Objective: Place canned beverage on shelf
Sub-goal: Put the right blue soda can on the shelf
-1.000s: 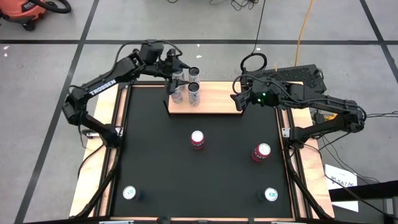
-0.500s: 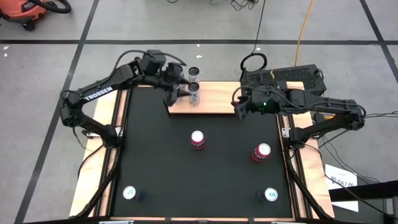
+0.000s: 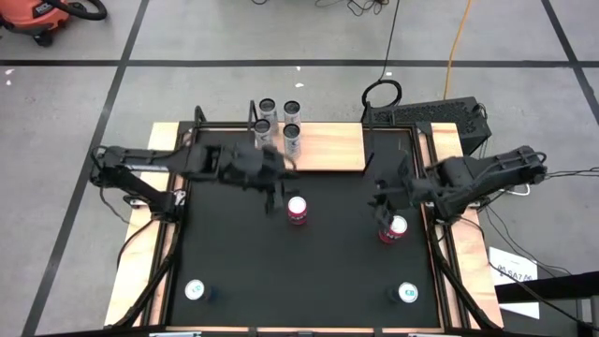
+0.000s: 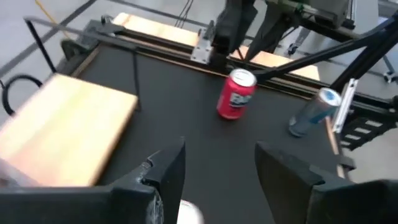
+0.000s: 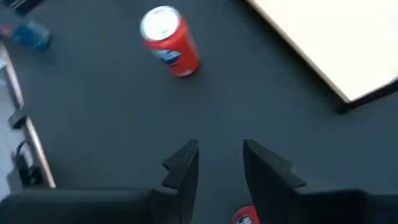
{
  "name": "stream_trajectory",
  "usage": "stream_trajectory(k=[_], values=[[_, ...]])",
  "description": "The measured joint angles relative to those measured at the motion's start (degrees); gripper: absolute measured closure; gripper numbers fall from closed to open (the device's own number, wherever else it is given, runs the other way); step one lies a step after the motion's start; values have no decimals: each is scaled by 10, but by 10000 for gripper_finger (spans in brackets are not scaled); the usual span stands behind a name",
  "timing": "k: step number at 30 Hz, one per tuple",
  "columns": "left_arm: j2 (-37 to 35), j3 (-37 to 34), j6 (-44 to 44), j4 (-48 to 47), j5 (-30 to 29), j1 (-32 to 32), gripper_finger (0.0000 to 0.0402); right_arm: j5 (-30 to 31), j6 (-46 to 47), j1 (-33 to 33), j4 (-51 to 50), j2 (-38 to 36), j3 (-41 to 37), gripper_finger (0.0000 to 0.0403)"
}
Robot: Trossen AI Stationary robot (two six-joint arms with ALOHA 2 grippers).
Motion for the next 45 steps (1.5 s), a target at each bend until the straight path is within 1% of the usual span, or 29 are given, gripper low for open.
stream_trajectory(k=[4, 9, 12, 16, 19, 23, 27, 29, 31, 33, 35, 38, 40, 43, 45], values=[[0, 0, -75, -7, -98, -88, 213, 15, 2, 54, 17, 2, 0, 264], [0, 0, -169, -10, -198, -178, 213, 17, 1, 91, 38, 12, 0, 232], [0, 0, -192, -10, -233, -212, 213, 15, 12, 113, 42, 18, 0, 210], [6, 0, -196, -9, -262, -233, 213, 15, 67, 151, 42, 32, 0, 183], [7, 0, -180, -9, -268, -237, 213, 15, 129, 181, 37, 53, 0, 170], [11, 0, -143, -11, -268, -231, 213, 8, 205, 214, 30, 88, 0, 168], [15, 0, -119, -12, -266, -223, 213, -34, 294, 245, 18, 120, 0, 169], [17, 0, -116, -16, -252, -223, 213, -54, 346, 264, 12, 131, 0, 169], [17, 0, -116, -23, -235, -225, 213, -91, 414, 284, -2, 140, 0, 169], [20, 0, -116, -33, -226, -228, 213, -143, 489, 301, -16, 148, 0, 169], [22, -4, -116, -37, -220, -234, 213, -168, 549, 323, -20, 154, 0, 169], [21, -23, -116, -14, -219, -238, 213, -166, 610, 354, -23, 155, 0, 169], [22, -32, -116, -15, -218, -239, 212, -166, 635, 366, -30, 155, 0, 166], [22, -49, -114, 13, -218, -241, 202, -161, 650, 379, -37, 155, 0, 155], [21, -63, -114, 36, -218, -241, 189, -146, 650, 386, -34, 156, 0, 143]])
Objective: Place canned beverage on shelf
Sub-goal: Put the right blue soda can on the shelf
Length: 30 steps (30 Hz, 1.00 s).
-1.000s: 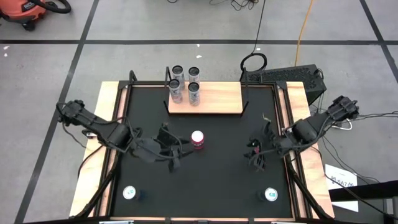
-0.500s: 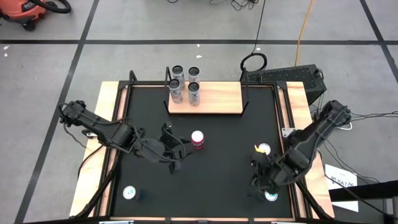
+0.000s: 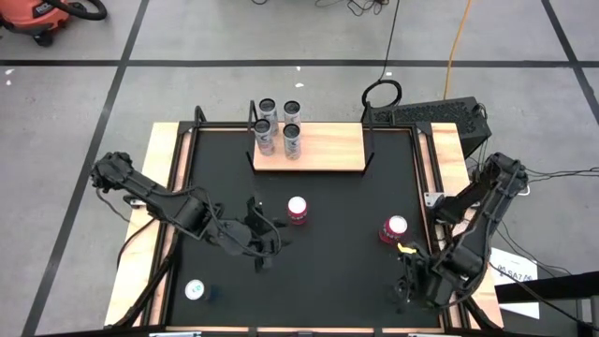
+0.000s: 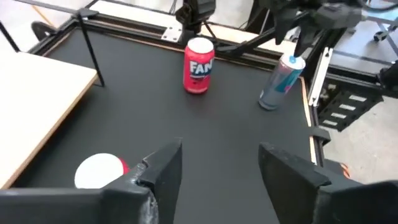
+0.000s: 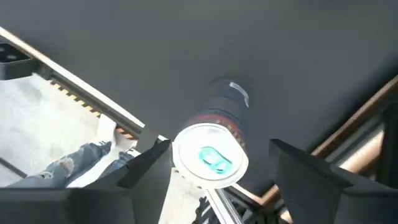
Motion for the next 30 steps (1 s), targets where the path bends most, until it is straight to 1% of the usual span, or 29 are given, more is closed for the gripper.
stream_trajectory(k=[2, 5, 10, 12, 14, 17, 21, 25, 30], values=[[1, -7, -1, 6, 5, 0, 173, 21, -17, 5, 10, 0, 0, 129], [0, -11, -1, 6, 33, 0, 148, 53, -55, 14, 12, 0, 0, 108], [0, -12, -2, -8, 94, -1, 116, 56, -57, 34, 11, 0, 0, 93], [0, -12, -13, -21, 103, -6, 109, 56, -55, 40, 17, 5, 0, 92], [0, -12, -21, -34, 101, -11, 107, 54, -51, 43, 21, 13, 0, 92], [0, -12, -45, -47, 77, -16, 106, 41, -29, 44, 19, 30, 0, 92], [0, -12, -45, -48, 56, -15, 106, 41, 1, 43, 21, 44, 0, 92], [0, -12, -28, -48, 53, -10, 106, 41, 25, 43, 22, 55, 0, 92], [0, -12, -27, -47, 45, 10, 106, 41, 50, 43, 20, 71, 0, 92]])
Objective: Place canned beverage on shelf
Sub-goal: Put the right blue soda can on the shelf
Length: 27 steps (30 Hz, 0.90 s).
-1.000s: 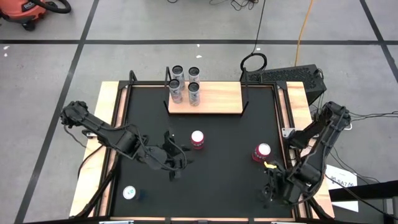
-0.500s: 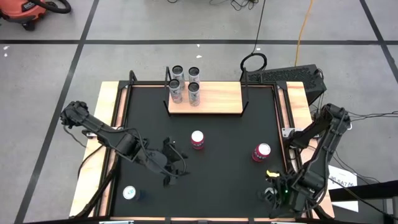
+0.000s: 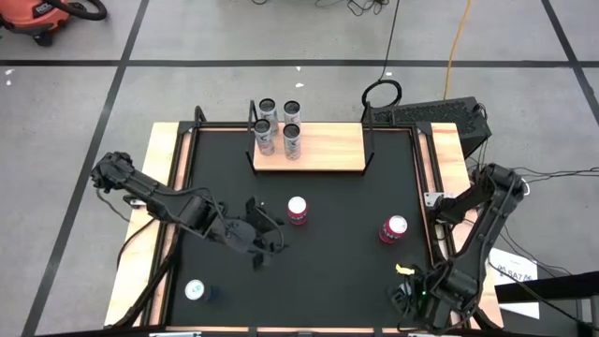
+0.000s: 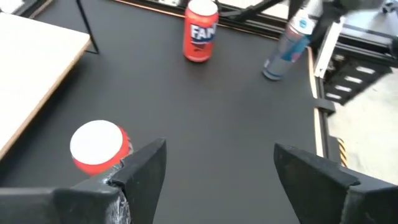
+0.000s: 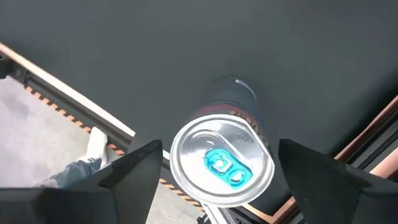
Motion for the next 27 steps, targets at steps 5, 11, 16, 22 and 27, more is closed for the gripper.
stream_trajectory(k=[5, 11, 16, 22, 27], values=[[0, 0, 0, 1, 0, 11, 106, -2, 52, 0, 2, 19, 0, 96], [0, 0, 0, 0, 0, 19, 106, -16, 88, 0, 7, 41, 0, 116], [0, 0, 1, -3, 0, 21, 106, -16, 94, 0, 8, 46, 0, 142], [0, 0, -1, -30, 0, 21, 106, -16, 96, 0, 8, 46, 0, 178], [0, 0, -4, -30, 0, 21, 106, -32, 87, -1, 4, 46, 4, 172]])
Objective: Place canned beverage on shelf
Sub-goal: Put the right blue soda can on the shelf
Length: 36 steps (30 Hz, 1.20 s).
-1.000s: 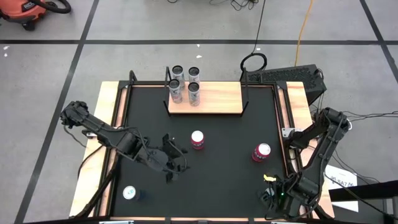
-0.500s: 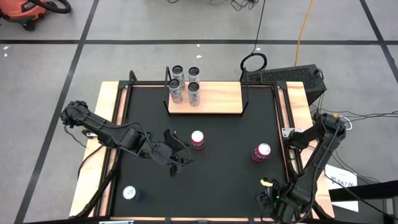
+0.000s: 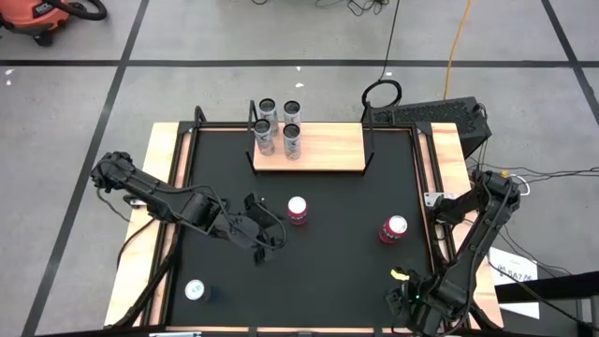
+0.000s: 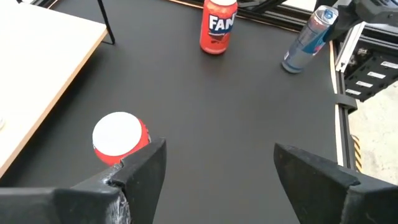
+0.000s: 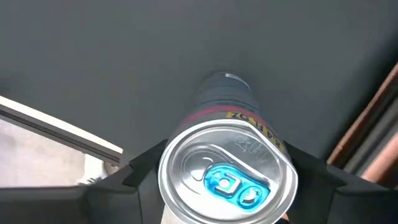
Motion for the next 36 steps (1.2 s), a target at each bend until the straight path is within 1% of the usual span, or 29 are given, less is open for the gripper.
stream_trajectory(k=[5, 8, 12, 14, 23, 26, 29, 32, 36], values=[[0, 0, 0, 0, 0, 0, 106, -1, -28, -5, -12, 0, 35, 174], [0, 0, 8, 1, -5, 0, 106, 0, -51, -16, -41, 0, 65, 175], [8, 0, 67, 20, -16, 0, 106, 6, -101, -36, -72, 0, 104, 174], [15, 0, 94, 35, -15, 0, 106, 21, -127, -48, -77, 0, 120, 174], [63, 0, 119, 187, 43, 7, 107, 134, -247, -107, -82, 0, 202, 174], [77, 0, 156, 239, 61, 11, 107, 141, -302, -135, -89, 0, 231, 173], [90, 0, 193, 291, 64, 15, 106, 141, -354, -166, -96, 0, 249, 173], [100, 0, 196, 326, 72, 23, 92, 140, -398, -196, -108, 0, 263, 173], [107, 0, 211, 332, 77, 27, 47, 139, -453, -235, -109, 0, 278, 173]])
